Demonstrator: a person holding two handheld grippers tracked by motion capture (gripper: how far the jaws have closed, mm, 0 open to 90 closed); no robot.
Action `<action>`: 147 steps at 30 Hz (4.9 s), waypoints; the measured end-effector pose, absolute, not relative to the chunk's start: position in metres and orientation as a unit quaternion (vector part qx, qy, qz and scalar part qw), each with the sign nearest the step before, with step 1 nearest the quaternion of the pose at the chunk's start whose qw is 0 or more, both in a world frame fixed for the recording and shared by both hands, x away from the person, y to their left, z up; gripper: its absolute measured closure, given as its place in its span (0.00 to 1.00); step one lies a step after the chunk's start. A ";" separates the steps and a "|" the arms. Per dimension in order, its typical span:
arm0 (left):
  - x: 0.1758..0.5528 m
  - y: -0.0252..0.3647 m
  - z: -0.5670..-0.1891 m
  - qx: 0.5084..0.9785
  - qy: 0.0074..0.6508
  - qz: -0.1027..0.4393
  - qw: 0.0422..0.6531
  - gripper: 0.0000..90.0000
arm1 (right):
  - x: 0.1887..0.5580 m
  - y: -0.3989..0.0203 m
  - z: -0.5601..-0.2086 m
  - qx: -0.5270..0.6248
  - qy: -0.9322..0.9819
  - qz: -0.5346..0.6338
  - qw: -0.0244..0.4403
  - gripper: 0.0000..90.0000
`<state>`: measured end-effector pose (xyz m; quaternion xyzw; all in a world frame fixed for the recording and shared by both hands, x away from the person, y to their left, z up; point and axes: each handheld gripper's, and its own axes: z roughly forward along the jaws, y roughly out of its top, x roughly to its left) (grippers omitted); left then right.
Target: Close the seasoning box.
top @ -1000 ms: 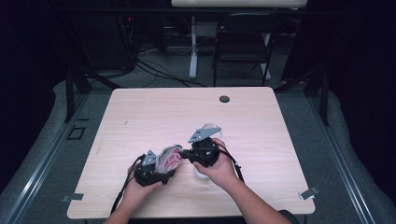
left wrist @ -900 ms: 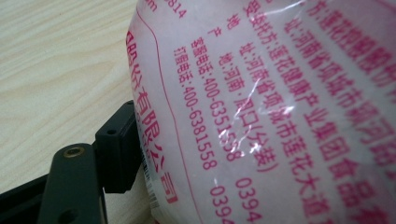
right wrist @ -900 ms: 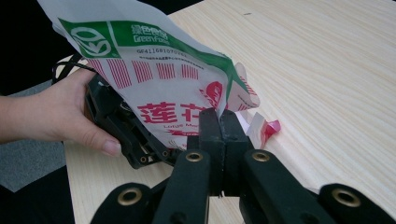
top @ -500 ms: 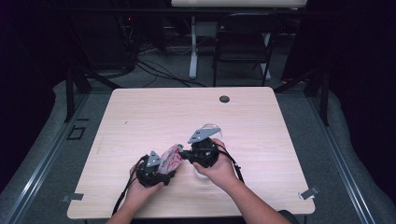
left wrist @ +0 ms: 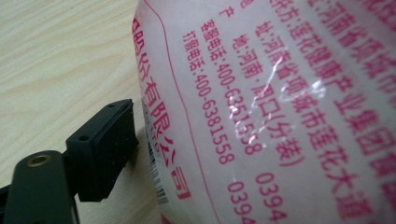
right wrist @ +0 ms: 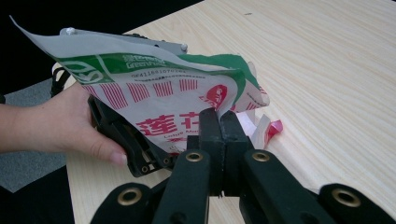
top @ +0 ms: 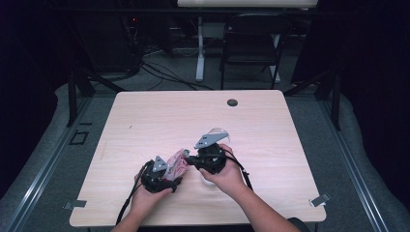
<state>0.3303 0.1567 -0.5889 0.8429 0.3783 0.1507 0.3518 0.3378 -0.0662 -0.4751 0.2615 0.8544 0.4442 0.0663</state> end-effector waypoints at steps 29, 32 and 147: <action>0.328 0.159 -0.579 0.846 0.352 0.177 0.360 0.66 | 0.337 -0.071 -0.473 0.265 0.848 0.454 0.069 0.99; 0.327 0.159 -0.575 0.846 0.350 0.181 0.360 0.66 | 0.337 -0.072 -0.471 0.266 0.846 0.457 0.066 0.97; 0.315 0.137 -0.532 0.860 0.262 0.339 0.278 0.67 | 0.330 -0.089 -0.459 0.233 0.859 0.455 -0.008 1.00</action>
